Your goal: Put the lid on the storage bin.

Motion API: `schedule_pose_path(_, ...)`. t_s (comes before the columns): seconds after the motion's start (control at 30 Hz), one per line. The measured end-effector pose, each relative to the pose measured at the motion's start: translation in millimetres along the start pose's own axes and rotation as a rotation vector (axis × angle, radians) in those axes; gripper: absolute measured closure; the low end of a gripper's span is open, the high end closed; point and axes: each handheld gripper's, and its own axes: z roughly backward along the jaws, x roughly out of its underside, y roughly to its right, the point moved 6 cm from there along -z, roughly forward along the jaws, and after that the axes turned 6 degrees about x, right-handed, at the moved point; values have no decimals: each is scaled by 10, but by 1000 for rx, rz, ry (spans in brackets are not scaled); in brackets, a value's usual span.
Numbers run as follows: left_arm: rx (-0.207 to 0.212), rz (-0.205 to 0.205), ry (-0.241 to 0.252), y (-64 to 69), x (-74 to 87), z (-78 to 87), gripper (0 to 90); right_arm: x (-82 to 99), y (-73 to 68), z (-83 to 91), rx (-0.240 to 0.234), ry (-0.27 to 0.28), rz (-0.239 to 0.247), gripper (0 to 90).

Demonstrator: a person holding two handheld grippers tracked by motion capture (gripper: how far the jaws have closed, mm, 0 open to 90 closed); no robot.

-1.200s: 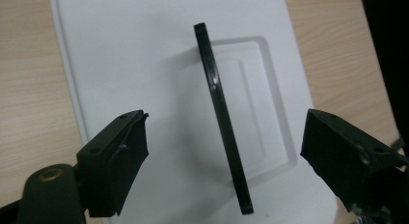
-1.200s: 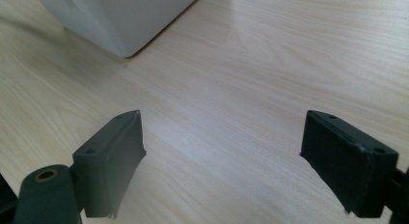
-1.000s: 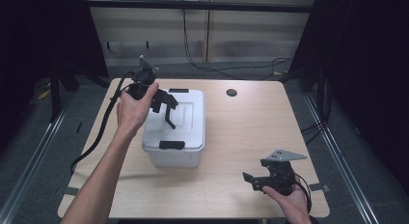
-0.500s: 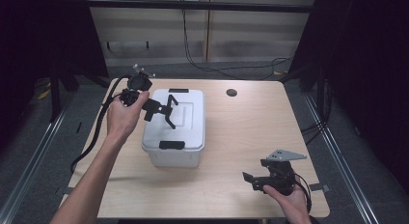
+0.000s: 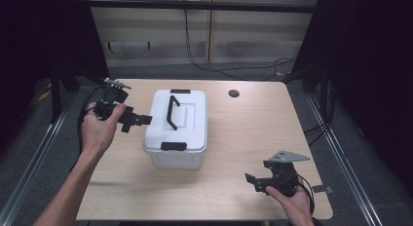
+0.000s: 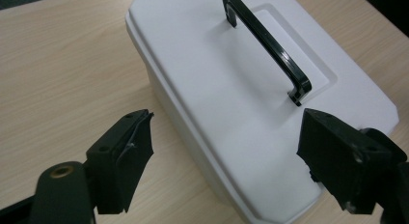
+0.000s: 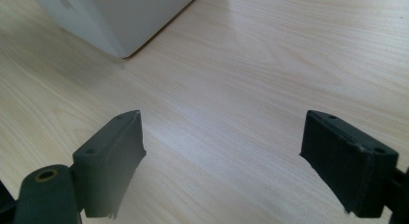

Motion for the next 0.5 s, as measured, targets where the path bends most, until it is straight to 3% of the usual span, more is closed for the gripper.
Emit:
schedule_pose_path(0.07,12,-16,21,-21,78,51,178,-4,0,1,-6,6,2,141)
schedule_pose_path(0.2,0,9,34,-110,242,122,176,-4,4,3,-9,7,-3,141)
schedule_pose_path(0.4,12,-6,66,-167,471,204,179,-5,3,3,-10,7,-6,141)
schedule_pose_path(0.5,-7,-2,81,-205,564,215,180,-4,6,2,-9,5,-8,141)
